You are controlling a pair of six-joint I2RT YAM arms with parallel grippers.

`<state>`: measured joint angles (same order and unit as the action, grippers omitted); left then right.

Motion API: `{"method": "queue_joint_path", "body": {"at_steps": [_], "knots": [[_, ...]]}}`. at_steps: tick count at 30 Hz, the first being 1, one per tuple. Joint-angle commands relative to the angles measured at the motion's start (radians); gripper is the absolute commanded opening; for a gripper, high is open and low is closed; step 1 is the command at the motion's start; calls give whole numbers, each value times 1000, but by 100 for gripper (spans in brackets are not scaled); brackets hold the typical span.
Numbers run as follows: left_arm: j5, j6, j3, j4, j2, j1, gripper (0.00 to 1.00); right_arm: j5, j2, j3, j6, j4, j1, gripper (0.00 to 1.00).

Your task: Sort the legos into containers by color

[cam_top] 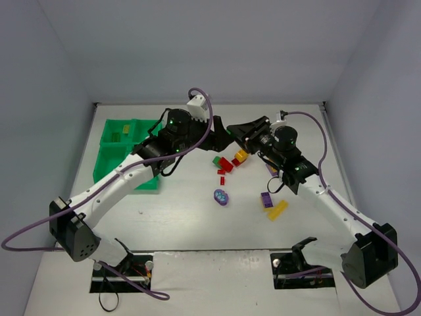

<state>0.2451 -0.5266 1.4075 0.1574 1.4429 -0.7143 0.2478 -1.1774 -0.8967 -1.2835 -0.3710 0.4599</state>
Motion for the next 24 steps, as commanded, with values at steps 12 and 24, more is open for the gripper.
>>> {"method": "queue_joint_path", "body": {"at_steps": [12, 24], "knots": [[-41, 2, 24, -113, 5, -17, 68, 18, -18, 8, -57, -126, 6, 0], [-86, -6, 2, -113, -3, -25, 67, 19, -5, 39, -89, -152, 9, 0]]}}
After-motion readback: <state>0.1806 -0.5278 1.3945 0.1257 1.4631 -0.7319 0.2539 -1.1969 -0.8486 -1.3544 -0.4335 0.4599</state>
